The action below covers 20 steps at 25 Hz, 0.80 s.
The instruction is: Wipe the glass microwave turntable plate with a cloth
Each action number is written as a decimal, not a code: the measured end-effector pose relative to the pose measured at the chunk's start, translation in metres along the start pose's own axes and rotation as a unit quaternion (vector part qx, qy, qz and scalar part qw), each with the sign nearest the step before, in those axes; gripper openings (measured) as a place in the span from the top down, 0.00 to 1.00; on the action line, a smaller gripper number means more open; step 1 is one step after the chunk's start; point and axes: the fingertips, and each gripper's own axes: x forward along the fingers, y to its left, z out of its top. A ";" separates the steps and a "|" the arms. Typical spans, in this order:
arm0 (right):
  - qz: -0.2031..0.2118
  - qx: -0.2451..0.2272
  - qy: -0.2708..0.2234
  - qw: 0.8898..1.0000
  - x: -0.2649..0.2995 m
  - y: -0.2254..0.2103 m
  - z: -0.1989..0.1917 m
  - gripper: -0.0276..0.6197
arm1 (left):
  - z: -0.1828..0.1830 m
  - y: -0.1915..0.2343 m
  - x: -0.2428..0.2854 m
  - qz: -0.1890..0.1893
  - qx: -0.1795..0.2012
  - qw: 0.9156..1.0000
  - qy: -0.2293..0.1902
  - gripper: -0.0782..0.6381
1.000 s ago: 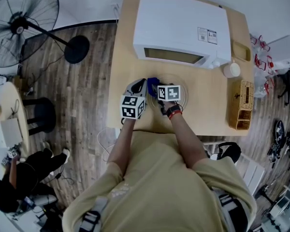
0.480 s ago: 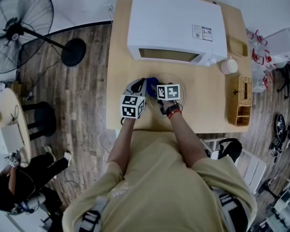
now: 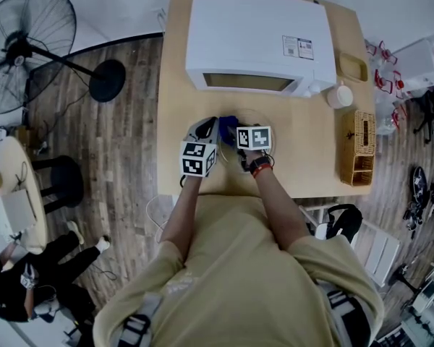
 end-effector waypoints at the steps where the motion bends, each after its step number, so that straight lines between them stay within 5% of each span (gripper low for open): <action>1: 0.000 0.003 -0.002 1.000 0.000 -0.001 0.000 0.77 | -0.001 0.000 0.001 0.000 0.001 1.000 0.001 0.87; 20: -0.027 0.033 -0.026 0.999 -0.029 -0.042 0.000 0.75 | -0.003 -0.022 0.016 -0.025 0.018 0.999 0.011 0.87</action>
